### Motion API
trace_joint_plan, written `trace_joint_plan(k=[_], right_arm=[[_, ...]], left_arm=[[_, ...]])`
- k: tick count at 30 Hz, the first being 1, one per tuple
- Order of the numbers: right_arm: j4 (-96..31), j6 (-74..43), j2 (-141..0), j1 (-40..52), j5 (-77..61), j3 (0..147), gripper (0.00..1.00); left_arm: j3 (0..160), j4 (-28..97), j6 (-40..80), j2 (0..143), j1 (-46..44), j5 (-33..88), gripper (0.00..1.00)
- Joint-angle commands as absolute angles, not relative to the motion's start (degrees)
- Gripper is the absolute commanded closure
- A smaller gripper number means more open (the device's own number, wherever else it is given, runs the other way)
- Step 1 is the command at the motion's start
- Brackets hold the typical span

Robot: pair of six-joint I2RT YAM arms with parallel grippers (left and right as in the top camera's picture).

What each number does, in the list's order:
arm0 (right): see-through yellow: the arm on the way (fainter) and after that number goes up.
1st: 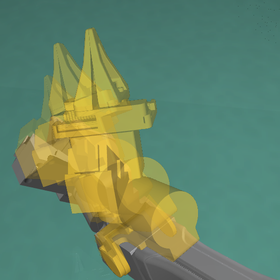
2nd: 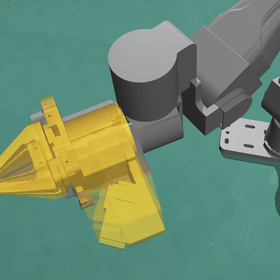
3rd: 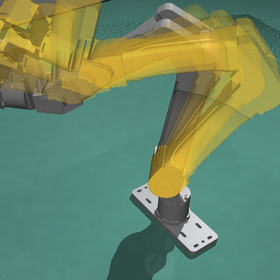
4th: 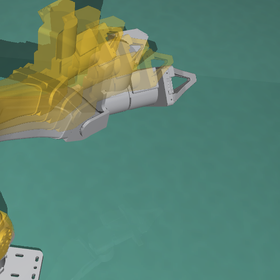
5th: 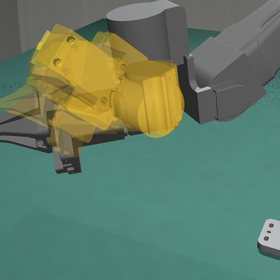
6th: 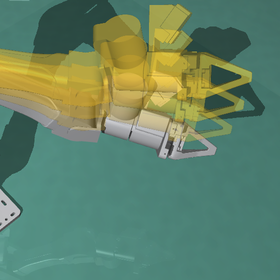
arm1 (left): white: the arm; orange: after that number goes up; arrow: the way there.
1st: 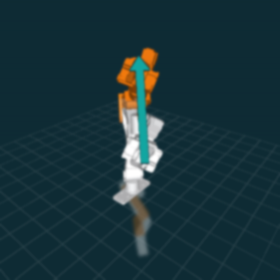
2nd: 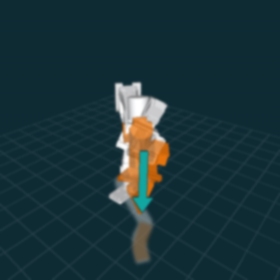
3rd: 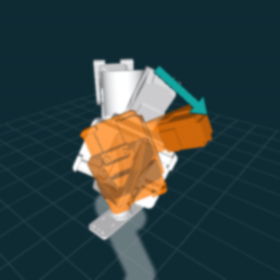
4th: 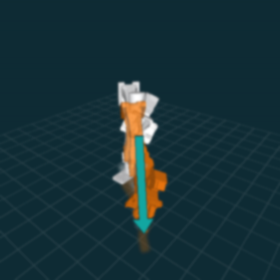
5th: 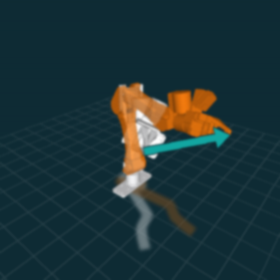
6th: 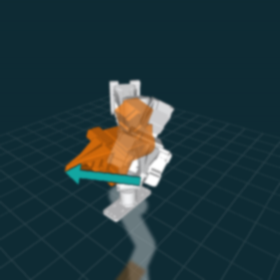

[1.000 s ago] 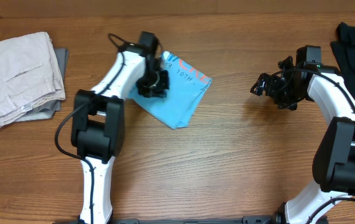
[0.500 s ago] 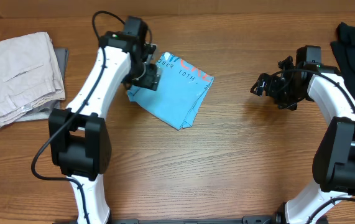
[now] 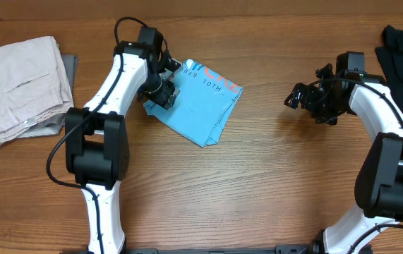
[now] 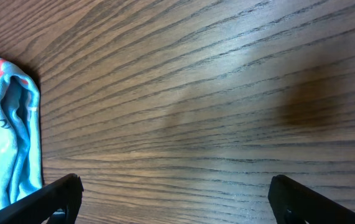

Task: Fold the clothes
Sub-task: 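Carry the blue shirt leftward onto the beige clothes stack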

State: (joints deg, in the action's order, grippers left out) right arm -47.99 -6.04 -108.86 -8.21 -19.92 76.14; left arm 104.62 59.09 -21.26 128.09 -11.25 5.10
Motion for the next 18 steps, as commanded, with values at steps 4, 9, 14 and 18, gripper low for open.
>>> trace_joint_plan(k=[4, 9, 14, 18], right_arm=[[-47.7, -6.02, -107.37, -8.27, -19.51, 76.88, 0.0], [-47.7, -6.02, -107.39, -8.27, -19.51, 76.88, 0.0], [-47.7, -6.02, -107.39, -8.27, -19.51, 76.88, 0.0], [-47.7, -6.02, -107.37, -8.27, -19.53, 76.88, 0.0]], left_arm=[[104.2, 57.3, -22.68, 132.77, -11.6, 7.07, 0.18], [104.2, 57.19, -21.74, 133.67, -11.6, 7.07, 0.28], [104.2, 58.41, -20.53, 133.67, -11.6, 7.07, 0.7], [104.2, 59.88, -20.53, 133.67, -11.51, 6.85, 0.84]])
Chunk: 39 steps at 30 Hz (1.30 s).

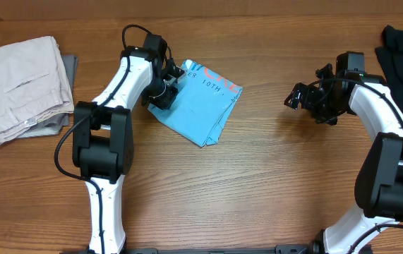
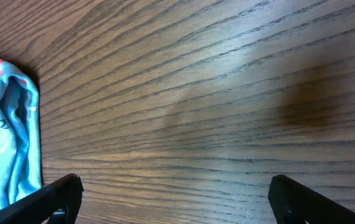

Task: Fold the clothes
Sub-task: 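Carry the blue shirt leftward onto the beige clothes stack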

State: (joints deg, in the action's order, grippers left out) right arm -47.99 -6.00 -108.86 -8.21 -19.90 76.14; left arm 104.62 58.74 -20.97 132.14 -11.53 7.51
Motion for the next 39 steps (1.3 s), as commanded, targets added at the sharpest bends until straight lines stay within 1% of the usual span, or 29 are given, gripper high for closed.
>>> trace_joint_plan(k=[1, 2, 4, 5, 6, 7, 8, 9, 11, 15, 21, 22, 24, 26, 27, 29, 30, 32, 39], right_arm=[[-47.7, -6.02, -107.39, -8.27, -19.51, 76.88, 0.0], [-47.72, -6.02, -107.37, -8.27, -19.51, 76.88, 0.0], [-47.7, -6.02, -107.37, -8.27, -19.51, 76.88, 0.0], [-47.7, -6.02, -107.37, -8.27, -19.51, 76.88, 0.0], [-47.7, -6.02, -107.37, -8.27, -19.51, 76.88, 0.0], [-47.7, -6.02, -107.37, -8.27, -19.51, 76.88, 0.0], [-47.7, -6.02, -107.37, -8.27, -19.51, 76.88, 0.0], [-47.7, -6.02, -107.39, -8.27, -19.51, 76.88, 0.0], [-47.7, -6.02, -107.37, -8.27, -19.51, 76.88, 0.0], [-47.7, -6.02, -107.37, -8.27, -19.51, 76.88, 0.0], [-47.7, -6.02, -107.37, -8.27, -19.51, 76.88, 0.0], [-47.7, -6.02, -107.37, -8.27, -19.51, 76.88, 0.0], [-47.7, -6.02, -107.37, -8.27, -19.51, 76.88, 0.0], [-47.7, -6.02, -107.39, -8.27, -19.51, 76.88, 0.0], [-47.7, -6.02, -107.37, -8.27, -19.51, 76.88, 0.0], [-47.7, -6.02, -107.37, -8.27, -19.51, 76.88, 0.0], [-47.7, -6.02, -107.37, -8.27, -19.51, 76.88, 0.0], [-47.7, -6.02, -107.39, -8.27, -19.51, 76.88, 0.0], [-47.7, -6.02, -107.37, -8.27, -19.51, 76.88, 0.0]], left_arm=[[104.2, 60.07, -20.53, 133.67, -11.51, 6.85, 0.86], [104.2, 60.18, -20.51, 133.67, -11.51, 6.87, 0.9], [104.2, 60.36, -20.32, 133.67, -11.53, 6.85, 0.94], [104.2, 60.38, -20.08, 133.67, -11.53, 6.87, 0.94], [104.2, 60.38, -20.08, 133.67, -11.53, 6.85, 0.92], [104.2, 60.36, -20.1, 133.67, -11.51, 6.81, 0.72], [104.2, 60.12, -20.1, 133.67, -11.46, 6.5, 0.28], [104.2, 59.79, -20.03, 133.67, -11.42, 5.87, 0.13], [104.2, 58.89, -18.74, 133.67, -11.35, 3.4, 0.0], [105.3, 58.61, -17.72, 133.47, -11.16, 0.1, 0.0], [105.91, 60.4, -17.08, 133.49, -11.16, 2.02, 0.0], [105.82, 61.32, -17.08, 133.49, -11.16, 2.81, 0.01], [105.73, 62.72, -16.16, 133.51, -11.16, 4.16, 0.08], [105.27, 63.02, -15.18, 133.51, -11.16, 4.99, 0.34], [105.06, 63.02, -14.59, 133.51, -11.16, 4.97, 0.46], [104.29, 62.76, -13.85, 133.51, -11.14, 4.97, 0.66], [104.12, 62.81, -13.85, 133.51, -11.16, 4.97, 0.72], [103.96, 63.02, -13.65, 133.51, -11.16, 4.93, 0.95], [105.19, 63.29, -10.83, 132.77, -10.46, 3.2, 0.96]])
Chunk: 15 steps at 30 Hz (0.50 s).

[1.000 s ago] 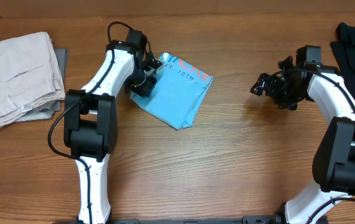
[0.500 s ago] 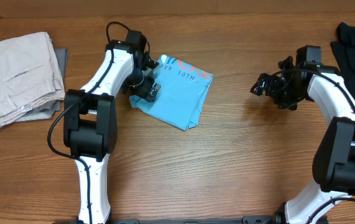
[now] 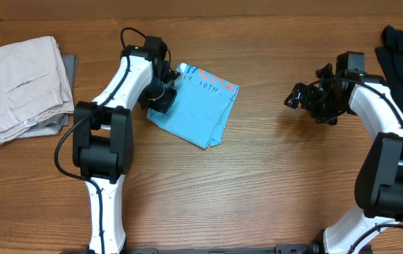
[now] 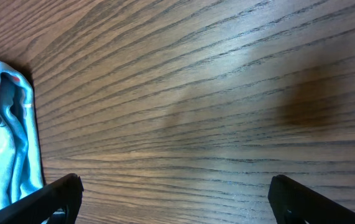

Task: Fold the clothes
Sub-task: 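Carry the blue shirt leftward onto the beige clothes stack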

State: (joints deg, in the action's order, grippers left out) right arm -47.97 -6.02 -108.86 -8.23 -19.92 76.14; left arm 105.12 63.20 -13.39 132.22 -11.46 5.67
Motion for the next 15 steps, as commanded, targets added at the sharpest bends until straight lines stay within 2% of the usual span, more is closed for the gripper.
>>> trace_joint_plan(k=[1, 15], right_arm=[[-47.7, -6.02, -107.37, -8.27, -19.51, 76.88, 0.0], [-47.7, -6.02, -107.37, -8.27, -19.51, 76.88, 0.0]], left_arm=[[105.67, 63.29, -10.35, 132.4, -10.09, 2.79, 0.96], [107.48, 63.9, -10.76, 120.22, -1.91, -7.27, 0.96]])
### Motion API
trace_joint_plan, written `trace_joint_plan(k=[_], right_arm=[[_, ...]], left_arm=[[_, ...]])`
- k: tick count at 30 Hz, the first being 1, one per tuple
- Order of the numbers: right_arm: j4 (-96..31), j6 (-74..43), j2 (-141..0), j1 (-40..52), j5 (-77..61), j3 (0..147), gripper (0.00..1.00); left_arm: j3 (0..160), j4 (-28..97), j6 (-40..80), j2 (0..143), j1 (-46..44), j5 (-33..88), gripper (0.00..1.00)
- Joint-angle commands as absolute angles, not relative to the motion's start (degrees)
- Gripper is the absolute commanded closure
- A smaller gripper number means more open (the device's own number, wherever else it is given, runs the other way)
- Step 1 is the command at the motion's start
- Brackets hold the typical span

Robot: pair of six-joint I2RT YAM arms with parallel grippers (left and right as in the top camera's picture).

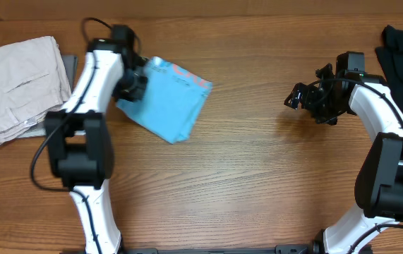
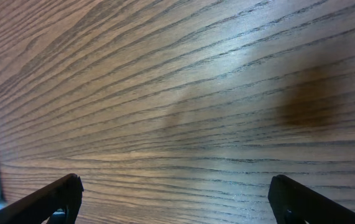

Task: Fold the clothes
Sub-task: 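Carry the blue shirt leftward onto the beige clothes stack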

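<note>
A folded light-blue shirt (image 1: 171,102) with red and dark print lies on the wooden table (image 1: 243,176) left of centre. My left gripper (image 1: 132,83) sits on its left edge, shut on the cloth. A sliver of the blue shirt shows at the left edge of the right wrist view. Over bare wood at the right, my right gripper (image 1: 294,97) hangs open; its dark fingertips (image 2: 65,190) stand wide apart with nothing between them.
A stack of folded beige trousers (image 1: 21,81) on grey cloth lies at the far left, close to the left arm. A dark garment is heaped at the back right corner beside the right arm.
My left gripper has moved left, toward the beige stack, and the blue shirt has come with it. In the right wrist view the shirt has nearly left the frame. The right arm has not moved.
My left gripper was on the left edge of the folded blue shirt near the table's middle. It stayed there with small shifts while the shirt settled slightly. Now gripper and shirt lie further left. The right gripper stayed open over bare wood throughout.
</note>
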State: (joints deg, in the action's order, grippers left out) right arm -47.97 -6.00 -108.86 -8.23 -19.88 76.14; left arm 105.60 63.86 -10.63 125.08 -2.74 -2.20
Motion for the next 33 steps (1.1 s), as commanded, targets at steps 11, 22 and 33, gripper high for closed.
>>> trace_joint_plan(k=[11, 22, 33], right_arm=[[-47.7, -6.02, -107.39, -8.27, -19.51, 76.88, 0.0], [-47.7, -6.02, -107.37, -8.27, -19.51, 76.88, 0.0], [-47.7, -6.02, -107.39, -8.27, -19.51, 76.88, 0.0]], left_arm=[[107.55, 62.19, -11.07, 116.46, 0.8, -23.07, 0.94], [108.47, 56.58, -14.83, 116.44, 6.13, -30.24, 0.95], [118.74, 57.01, -12.64, 116.44, 10.02, -29.98, 0.96]])
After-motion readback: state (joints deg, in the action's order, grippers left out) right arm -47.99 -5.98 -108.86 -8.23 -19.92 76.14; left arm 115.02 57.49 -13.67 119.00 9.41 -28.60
